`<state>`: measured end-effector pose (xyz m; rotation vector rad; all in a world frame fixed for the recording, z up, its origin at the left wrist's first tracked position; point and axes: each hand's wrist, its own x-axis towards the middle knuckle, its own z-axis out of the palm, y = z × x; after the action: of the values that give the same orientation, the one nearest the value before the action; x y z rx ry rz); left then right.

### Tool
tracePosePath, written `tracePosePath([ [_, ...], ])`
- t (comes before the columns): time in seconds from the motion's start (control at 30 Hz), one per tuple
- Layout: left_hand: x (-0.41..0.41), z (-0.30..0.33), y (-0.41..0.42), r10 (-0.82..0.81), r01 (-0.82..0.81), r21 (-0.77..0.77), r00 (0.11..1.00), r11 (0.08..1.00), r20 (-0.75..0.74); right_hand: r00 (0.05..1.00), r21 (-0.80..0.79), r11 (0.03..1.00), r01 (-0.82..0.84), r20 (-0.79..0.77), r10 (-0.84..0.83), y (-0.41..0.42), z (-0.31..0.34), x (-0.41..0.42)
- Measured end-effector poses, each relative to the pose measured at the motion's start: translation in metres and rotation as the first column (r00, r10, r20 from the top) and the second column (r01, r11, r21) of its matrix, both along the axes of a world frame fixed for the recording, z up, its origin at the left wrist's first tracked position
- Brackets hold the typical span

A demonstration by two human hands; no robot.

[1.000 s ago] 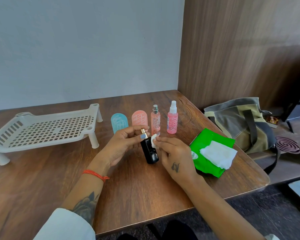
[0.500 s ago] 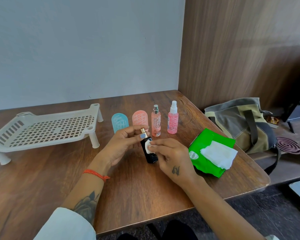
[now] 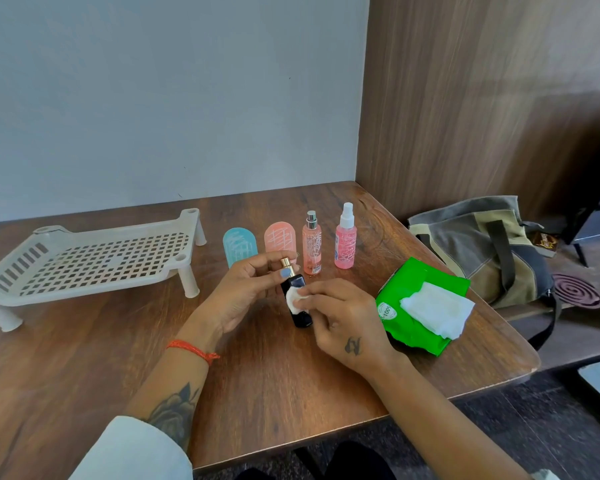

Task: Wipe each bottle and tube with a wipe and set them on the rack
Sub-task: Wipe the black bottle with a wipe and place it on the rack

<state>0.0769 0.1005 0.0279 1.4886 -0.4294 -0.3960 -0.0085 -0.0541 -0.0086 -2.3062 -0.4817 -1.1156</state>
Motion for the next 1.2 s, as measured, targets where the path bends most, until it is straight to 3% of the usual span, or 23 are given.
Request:
tracePosePath([
  [0.47, 0.0006, 0.0002, -0.0009, -0.001, 0.001, -0.038, 1.0, 0.999, -0.012, 0.983, 0.084, 0.98, 0.181, -0.056, -0.177, -0.0031, 0.0022, 0.0028],
  [0.6, 0.0007, 0.0003, -0.0001, 0.007, -0.007, -0.026, 1.0, 1.0, 0.001, 0.998, 0.03, 0.997, 0.064, -0.007, -0.064, 0.0018, 0.0049, -0.0016],
  [0.77, 0.0002, 0.0012, 0.0012, -0.01, 0.01, -0.004, 1.0, 1.0, 0.005, 0.996, -0.037, 0.999, 0.003, -0.09, -0.007, 0.0014, 0.0041, -0.0021],
  [1.0, -0.0003, 0.0023, 0.0007, -0.006, 0.006, -0.001, 1.0, 1.0, -0.021, 0.982, -0.065, 0.994, 0.086, -0.16, -0.096, -0.0019, 0.0018, 0.0],
  [1.1, 0.0004, 0.0023, 0.0004, 0.006, -0.006, 0.0, 1.0, 1.0, -0.03, 0.979, -0.1, 0.984, 0.144, -0.13, -0.157, -0.0023, 0.0032, -0.0001],
  [1.2, 0.0002, 0.0019, 0.0002, 0.002, -0.003, -0.002, 1.0, 1.0, -0.011, 0.978, -0.026, 0.982, 0.189, -0.085, -0.19, -0.0021, 0.0038, 0.0007],
])
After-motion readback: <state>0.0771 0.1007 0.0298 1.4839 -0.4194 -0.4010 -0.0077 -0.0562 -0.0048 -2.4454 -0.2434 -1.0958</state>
